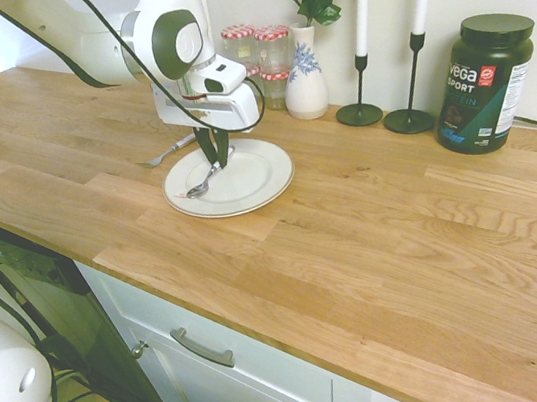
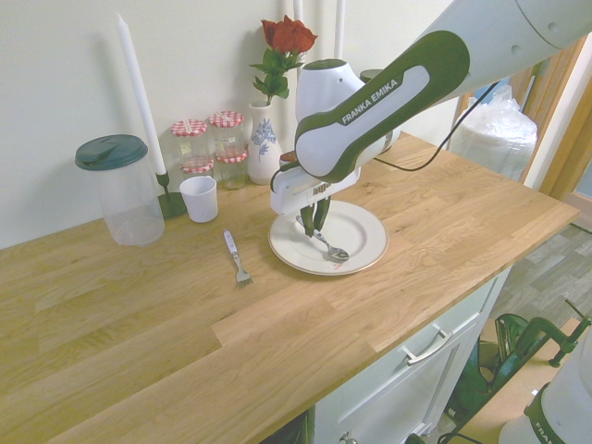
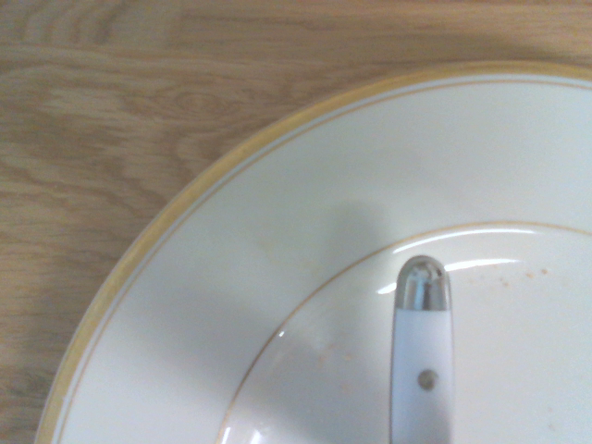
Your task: Put the spoon into the plate
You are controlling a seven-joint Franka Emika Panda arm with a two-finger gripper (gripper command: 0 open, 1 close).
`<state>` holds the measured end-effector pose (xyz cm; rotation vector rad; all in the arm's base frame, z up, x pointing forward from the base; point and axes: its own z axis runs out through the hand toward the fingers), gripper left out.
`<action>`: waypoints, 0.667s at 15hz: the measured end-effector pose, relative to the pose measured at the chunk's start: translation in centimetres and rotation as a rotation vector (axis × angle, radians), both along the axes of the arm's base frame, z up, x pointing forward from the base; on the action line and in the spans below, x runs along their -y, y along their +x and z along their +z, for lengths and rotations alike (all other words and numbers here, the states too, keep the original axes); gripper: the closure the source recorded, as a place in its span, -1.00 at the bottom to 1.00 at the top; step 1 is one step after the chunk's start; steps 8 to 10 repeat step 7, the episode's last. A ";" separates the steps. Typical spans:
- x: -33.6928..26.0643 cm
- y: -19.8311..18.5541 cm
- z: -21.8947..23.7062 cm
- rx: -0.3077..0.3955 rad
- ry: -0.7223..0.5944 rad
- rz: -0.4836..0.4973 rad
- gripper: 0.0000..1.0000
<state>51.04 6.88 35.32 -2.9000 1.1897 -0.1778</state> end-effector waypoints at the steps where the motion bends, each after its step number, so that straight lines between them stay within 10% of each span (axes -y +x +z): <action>1: -0.1 0.1 0.2 0.000 -0.001 0.002 -1.00; 10: -0.4 -0.1 3.7 -0.022 -0.020 -0.003 -1.00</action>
